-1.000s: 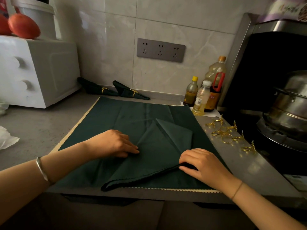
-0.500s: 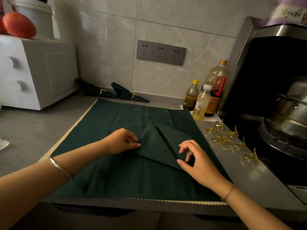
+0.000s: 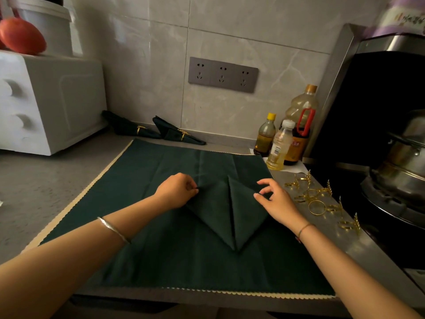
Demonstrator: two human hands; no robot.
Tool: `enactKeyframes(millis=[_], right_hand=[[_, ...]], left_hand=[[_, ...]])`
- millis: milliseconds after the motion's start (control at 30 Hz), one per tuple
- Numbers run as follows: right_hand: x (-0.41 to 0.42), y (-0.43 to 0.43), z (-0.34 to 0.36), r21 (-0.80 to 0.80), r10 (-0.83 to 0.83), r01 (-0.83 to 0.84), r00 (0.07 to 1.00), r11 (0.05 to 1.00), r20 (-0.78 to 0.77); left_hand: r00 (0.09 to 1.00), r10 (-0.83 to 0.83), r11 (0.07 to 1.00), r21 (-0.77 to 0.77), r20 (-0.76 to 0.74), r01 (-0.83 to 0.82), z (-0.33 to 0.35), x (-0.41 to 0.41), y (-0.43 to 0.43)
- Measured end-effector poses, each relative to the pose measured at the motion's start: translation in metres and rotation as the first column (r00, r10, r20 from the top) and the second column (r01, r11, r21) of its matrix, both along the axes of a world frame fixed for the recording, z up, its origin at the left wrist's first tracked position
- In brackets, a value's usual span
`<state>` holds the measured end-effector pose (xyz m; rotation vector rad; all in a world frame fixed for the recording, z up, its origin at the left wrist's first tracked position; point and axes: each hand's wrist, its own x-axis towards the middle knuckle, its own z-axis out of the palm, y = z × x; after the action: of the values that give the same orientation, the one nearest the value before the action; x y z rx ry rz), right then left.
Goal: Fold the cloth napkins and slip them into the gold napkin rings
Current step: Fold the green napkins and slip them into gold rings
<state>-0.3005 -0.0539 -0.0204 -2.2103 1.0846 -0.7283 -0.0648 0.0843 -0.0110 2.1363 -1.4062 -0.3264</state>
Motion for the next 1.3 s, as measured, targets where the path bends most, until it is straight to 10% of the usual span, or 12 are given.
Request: enactKeyframes(millis=[200, 800, 1000, 1133, 1300], right_hand=[[-0.013, 0.053, 0.011, 0.271, 0.198, -0.204, 0.979, 0.941, 0.052], [0.024, 0.028, -0.017, -0.039, -0.143, 0.146, 0.986, 0.988, 0.083], [0.032, 0.050, 0.002, -0.457, 0.023, -0.086, 0.990, 0.886, -0.142], [0.057, 0.074, 0.002, -0.285, 0.297, -0.479, 0.813, 0.830, -0.500], [0.056, 0.059, -0.012, -0.101, 0.295, -0.441, 0.736, 0.892, -0.609]], left_hand=[[1.000, 0.009, 1.000, 0.002, 0.026, -0.009, 0.000, -0.001, -0.021], [0.973, -0.089, 0.978, 0.205, 0.213, 0.044, -0.027, -0.070, 0.045], [0.951, -0.102, 0.968, 0.250, 0.293, 0.026, -0.030, -0.073, 0.043], [0.950, -0.089, 0.970, 0.245, 0.298, 0.014, -0.029, -0.072, 0.045], [0.954, -0.088, 0.976, 0.218, 0.286, 0.025, -0.031, -0.071, 0.049]])
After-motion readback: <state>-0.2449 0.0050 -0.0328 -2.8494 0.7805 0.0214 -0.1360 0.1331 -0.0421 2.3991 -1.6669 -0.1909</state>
